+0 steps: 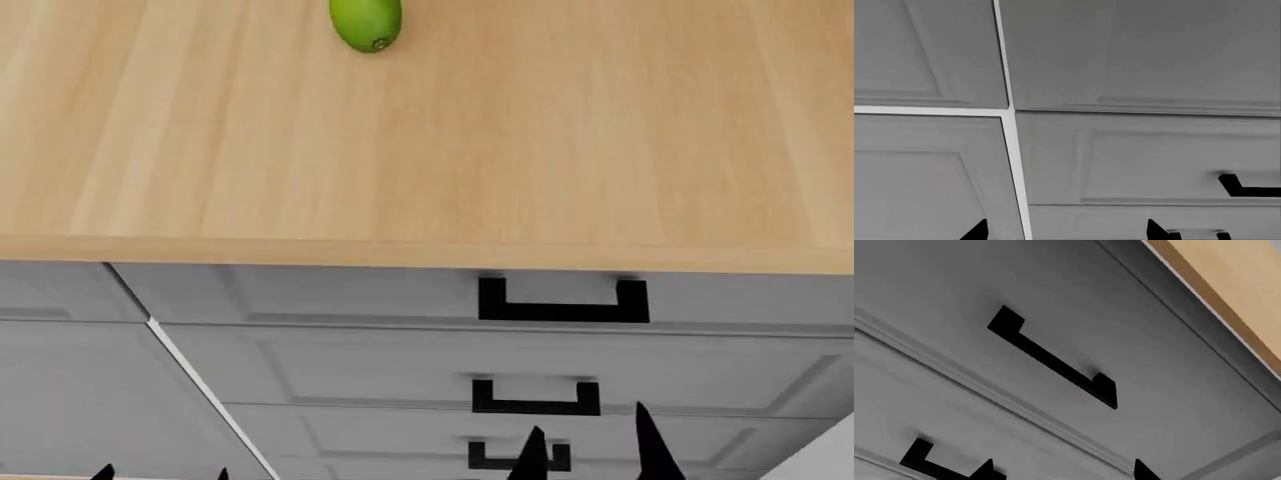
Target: Open the right drawer.
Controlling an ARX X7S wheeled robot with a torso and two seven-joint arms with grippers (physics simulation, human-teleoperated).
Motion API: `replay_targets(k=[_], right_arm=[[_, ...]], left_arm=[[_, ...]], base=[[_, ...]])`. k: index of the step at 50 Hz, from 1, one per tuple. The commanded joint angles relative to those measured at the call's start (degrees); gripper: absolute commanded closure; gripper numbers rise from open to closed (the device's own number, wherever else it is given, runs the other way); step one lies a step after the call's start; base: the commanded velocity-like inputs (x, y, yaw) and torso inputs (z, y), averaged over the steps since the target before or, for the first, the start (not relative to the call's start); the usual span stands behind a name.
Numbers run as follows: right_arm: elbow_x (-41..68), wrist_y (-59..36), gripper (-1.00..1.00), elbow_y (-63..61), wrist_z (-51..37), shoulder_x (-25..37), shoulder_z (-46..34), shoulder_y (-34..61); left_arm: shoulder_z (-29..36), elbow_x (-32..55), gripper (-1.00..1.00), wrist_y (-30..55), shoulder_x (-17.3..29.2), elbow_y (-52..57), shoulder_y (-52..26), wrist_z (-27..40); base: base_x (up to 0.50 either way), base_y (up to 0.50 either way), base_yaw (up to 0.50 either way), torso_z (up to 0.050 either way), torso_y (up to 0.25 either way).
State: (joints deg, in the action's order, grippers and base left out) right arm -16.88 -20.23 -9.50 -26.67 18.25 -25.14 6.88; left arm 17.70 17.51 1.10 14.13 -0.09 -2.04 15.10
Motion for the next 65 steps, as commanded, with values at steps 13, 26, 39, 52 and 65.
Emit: replay_targets(k=[13,26,39,52,65], right_arm=[[-16.85,-13.36,-1.0,6.65,1.04,-0.41,-7.29,8.7],[-21.13,-15.94,-1.0,8.2,1.84,-0.57,-10.45,11.3],[-27.76,-19.22,-1.0,12.62,3.66,-0.13,-15.51,15.41],[-31.44,-21.23,-1.0,15.8,5.37,-0.14,-18.62,17.78],[-31.38,-21.27,-1.0,15.79,5.33,-0.11,-18.68,17.81]], left_arm=[[-0.46,-0.43,-1.0,-1.01,-0.67,-0.68,-0.25,-1.3],[-0.11,-0.29,-1.0,-0.71,-0.38,-0.04,-0.09,-0.86],[0.2,-0.14,-1.0,-1.01,-0.22,-0.57,-0.35,-0.81],[0.56,0.11,-1.0,-0.64,0.01,-0.25,-0.44,-0.4],[0.85,0.33,-1.0,-0.75,0.22,-0.29,-0.52,-0.16]], base=[[0.0,0.0,0.0,0.0,0.0],[0.0,0.0,0.0,0.0,0.0],[0.0,0.0,0.0,0.0,0.0],[0.0,0.0,0.0,0.0,0.0],[0.0,0.0,0.0,0.0,0.0]])
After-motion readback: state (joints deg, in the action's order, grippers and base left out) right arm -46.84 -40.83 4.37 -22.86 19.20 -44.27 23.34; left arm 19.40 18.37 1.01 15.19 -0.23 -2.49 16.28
